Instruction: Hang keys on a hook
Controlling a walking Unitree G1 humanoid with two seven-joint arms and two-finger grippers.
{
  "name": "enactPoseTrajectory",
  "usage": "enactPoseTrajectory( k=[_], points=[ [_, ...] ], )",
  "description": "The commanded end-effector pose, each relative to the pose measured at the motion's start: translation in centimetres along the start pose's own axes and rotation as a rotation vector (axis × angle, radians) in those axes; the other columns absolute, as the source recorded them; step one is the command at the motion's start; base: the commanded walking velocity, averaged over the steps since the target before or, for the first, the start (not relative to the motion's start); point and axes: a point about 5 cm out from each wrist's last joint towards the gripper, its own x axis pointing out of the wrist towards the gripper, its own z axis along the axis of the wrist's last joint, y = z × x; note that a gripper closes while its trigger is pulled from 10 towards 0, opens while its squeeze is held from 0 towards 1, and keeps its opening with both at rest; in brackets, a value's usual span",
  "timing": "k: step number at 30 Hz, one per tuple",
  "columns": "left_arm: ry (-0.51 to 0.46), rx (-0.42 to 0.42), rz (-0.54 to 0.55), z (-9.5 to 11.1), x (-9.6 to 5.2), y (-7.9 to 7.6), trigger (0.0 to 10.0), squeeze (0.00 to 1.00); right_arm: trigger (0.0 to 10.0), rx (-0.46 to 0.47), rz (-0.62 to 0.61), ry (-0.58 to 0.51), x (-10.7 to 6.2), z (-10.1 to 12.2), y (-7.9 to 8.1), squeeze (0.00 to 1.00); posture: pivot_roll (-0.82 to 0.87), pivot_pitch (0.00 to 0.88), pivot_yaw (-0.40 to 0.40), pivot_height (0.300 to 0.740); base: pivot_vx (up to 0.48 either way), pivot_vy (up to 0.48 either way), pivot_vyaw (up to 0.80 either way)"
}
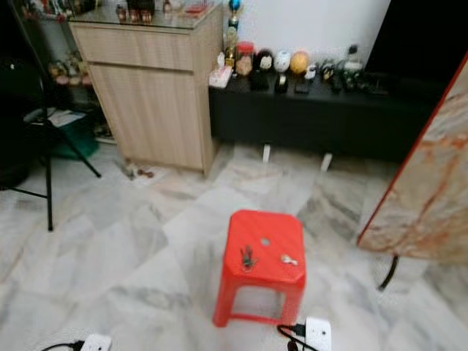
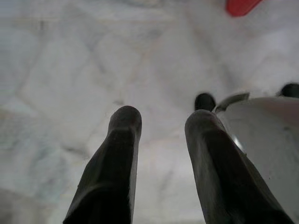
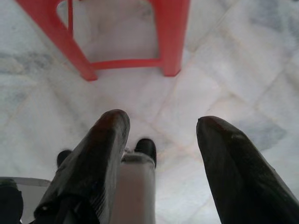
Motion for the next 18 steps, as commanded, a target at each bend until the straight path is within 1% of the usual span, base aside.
enactPoseTrajectory(
  k=[1, 3, 7, 18],
  points=[
    [0.011, 0.018, -0.023, -0.06, 0.15, -0.94, 10.0, 0.0, 10.0, 0.008, -0.012, 0.003, -0.07, -0.18, -0.39, 0.0, 0.03, 0.0, 0.003, 0.74, 0.0, 0.0, 0.0],
    [0.005, 0.017, -0.027, 0.08, 0.21, -1.17, 10.0, 0.0, 10.0, 0.019, -0.01, -0.007, -0.08, -0.12, -0.35, 0.0, 0.03, 0.0, 0.003, 0.74, 0.0, 0.0, 0.0],
    [-0.002, 0.004, -0.031, 0.11, 0.21, -1.26, 10.0, 0.0, 10.0, 0.018, -0.009, -0.01, -0.08, -0.12, -0.35, 0.0, 0.03, 0.0, 0.003, 0.74, 0.0, 0.0, 0.0],
    [0.005, 0.002, -0.036, 0.03, 0.22, -1.43, 10.0, 0.0, 10.0, 0.023, -0.014, -0.021, -0.09, -0.04, -0.37, 0.0, 0.04, 0.0, 0.002, 0.74, 0.0, 0.0, 0.0]
  ],
)
